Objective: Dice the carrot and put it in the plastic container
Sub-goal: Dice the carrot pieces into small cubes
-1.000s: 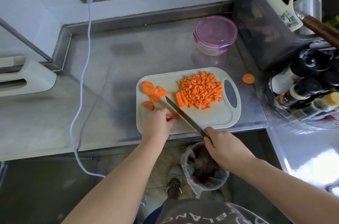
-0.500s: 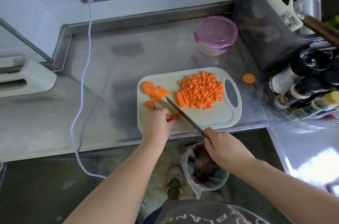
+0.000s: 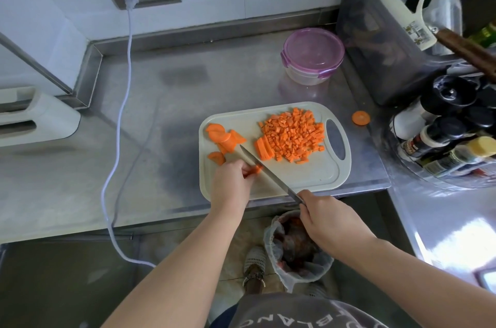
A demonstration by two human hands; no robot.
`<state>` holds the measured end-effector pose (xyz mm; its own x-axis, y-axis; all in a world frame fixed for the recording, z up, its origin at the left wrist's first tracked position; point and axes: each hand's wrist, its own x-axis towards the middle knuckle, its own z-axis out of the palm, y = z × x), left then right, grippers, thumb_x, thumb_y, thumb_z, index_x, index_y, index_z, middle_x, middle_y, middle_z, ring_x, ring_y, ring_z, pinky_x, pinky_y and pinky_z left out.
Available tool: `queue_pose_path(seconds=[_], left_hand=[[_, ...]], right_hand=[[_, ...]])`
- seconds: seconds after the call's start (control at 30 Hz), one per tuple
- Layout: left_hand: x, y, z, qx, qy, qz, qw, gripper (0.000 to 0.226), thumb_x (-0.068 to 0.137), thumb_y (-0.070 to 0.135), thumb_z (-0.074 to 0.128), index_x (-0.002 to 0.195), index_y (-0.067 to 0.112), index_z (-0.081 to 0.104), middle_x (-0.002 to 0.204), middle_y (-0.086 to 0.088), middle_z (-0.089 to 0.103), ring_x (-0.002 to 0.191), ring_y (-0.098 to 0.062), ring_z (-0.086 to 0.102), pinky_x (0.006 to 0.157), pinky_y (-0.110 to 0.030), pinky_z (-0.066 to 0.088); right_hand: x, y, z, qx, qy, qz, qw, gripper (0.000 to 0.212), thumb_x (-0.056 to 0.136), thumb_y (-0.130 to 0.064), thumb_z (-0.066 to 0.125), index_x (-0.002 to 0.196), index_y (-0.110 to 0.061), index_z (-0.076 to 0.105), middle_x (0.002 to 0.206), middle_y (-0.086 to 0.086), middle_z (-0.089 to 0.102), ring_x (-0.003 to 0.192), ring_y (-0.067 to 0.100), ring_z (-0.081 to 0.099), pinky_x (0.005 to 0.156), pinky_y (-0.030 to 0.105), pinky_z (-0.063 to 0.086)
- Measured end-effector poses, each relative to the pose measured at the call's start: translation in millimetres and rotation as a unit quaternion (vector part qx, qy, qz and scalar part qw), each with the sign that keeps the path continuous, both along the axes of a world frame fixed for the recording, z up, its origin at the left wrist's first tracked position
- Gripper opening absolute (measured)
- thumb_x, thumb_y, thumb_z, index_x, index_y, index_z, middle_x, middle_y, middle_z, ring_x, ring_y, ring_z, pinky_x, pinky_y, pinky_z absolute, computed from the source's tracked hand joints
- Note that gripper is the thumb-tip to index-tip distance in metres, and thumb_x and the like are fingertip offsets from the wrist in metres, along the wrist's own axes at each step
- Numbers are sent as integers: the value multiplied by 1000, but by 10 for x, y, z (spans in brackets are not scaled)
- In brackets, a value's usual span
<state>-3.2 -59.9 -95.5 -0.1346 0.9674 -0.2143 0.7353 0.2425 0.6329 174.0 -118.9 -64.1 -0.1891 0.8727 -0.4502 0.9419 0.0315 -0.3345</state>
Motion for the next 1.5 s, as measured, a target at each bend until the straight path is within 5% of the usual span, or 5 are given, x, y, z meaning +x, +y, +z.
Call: queue_pose_path(seconds=[0.37,0.53,0.7,0.83,1.5], left_hand=[[8,9,-9,3,24,-15,1000,11,88,24,67,87,13,71,85,0,72,75,-14,64,63,-19,40],[20,12,-35,7,20,-12,1000,9,87,20,69,83,12,68,81,0,70,70,-11,58,58,-16,35],[-4,4,-29,4,16,-24,1000,12,85,21,70,92,11,71,89,1,71,78,-12,63,69,-19,46],[-64,-28,3,9,-3,-24,1000,19,84,23,72,100,12,71,92,7,69,70,-3,58,58,-5,41],[-5,-33,-62,36,32,-7,999,16,85,30,69,92,16,71,89,4,71,83,-13,65,74,-24,48]], right_hand=[[25,3,-29,-30,-53,49,997,23,98,-15,41,122,-16,39,84,3,63,69,22,61,63,40,56],[34,50,-65,-44,-71,67,994,24,97,-11,39,119,-18,45,80,4,49,54,13,37,53,31,41],[56,52,-80,-42,-44,30,998,21,98,-14,40,118,-14,45,89,3,62,71,23,60,65,40,55],[76,32,-16,-17,-24,8,1000,21,101,-21,36,120,-19,45,87,2,64,74,23,62,69,40,55],[77,-51,24,-7,6,-4,1000,24,102,-28,33,120,-20,46,84,3,65,74,23,63,70,42,55]])
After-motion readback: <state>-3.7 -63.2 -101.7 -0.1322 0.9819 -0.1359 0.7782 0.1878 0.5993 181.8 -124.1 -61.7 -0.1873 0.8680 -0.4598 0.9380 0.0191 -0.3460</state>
